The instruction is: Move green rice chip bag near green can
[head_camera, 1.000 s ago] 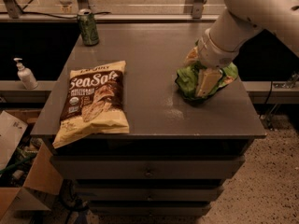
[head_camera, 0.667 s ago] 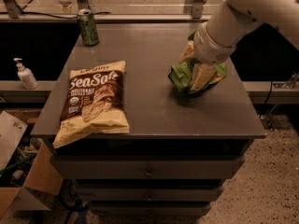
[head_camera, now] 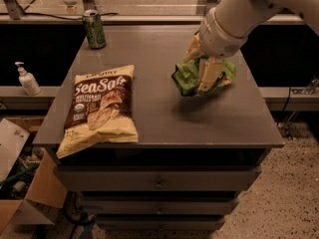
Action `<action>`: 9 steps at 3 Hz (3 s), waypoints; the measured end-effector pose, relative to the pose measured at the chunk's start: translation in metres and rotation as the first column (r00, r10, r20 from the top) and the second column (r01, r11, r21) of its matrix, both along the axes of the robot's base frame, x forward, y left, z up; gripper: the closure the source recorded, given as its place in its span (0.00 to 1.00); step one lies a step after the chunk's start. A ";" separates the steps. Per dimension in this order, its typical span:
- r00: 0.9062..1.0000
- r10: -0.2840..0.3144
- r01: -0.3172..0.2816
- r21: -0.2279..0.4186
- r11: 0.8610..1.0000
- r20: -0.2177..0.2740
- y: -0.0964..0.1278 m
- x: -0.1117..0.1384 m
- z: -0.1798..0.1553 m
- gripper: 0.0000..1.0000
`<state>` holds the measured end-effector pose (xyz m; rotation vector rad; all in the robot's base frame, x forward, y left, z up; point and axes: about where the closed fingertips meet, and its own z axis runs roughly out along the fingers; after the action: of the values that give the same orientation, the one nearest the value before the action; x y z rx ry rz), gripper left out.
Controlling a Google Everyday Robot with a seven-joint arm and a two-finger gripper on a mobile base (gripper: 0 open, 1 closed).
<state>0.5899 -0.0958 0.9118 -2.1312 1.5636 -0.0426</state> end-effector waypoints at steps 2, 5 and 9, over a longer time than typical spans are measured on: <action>1.000 0.020 -0.021 0.048 0.999 0.024 0.010 0.035 -0.015 1.00; 0.953 0.195 -0.226 0.115 0.967 0.233 0.100 0.159 0.024 1.00; 0.893 0.323 -0.393 0.190 0.900 0.314 0.223 0.219 0.003 1.00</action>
Offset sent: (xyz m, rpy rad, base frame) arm 0.0798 0.0183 -0.0222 0.1058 -0.0604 0.0396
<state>0.8091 0.1270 0.9146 -2.0754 0.9431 -0.0151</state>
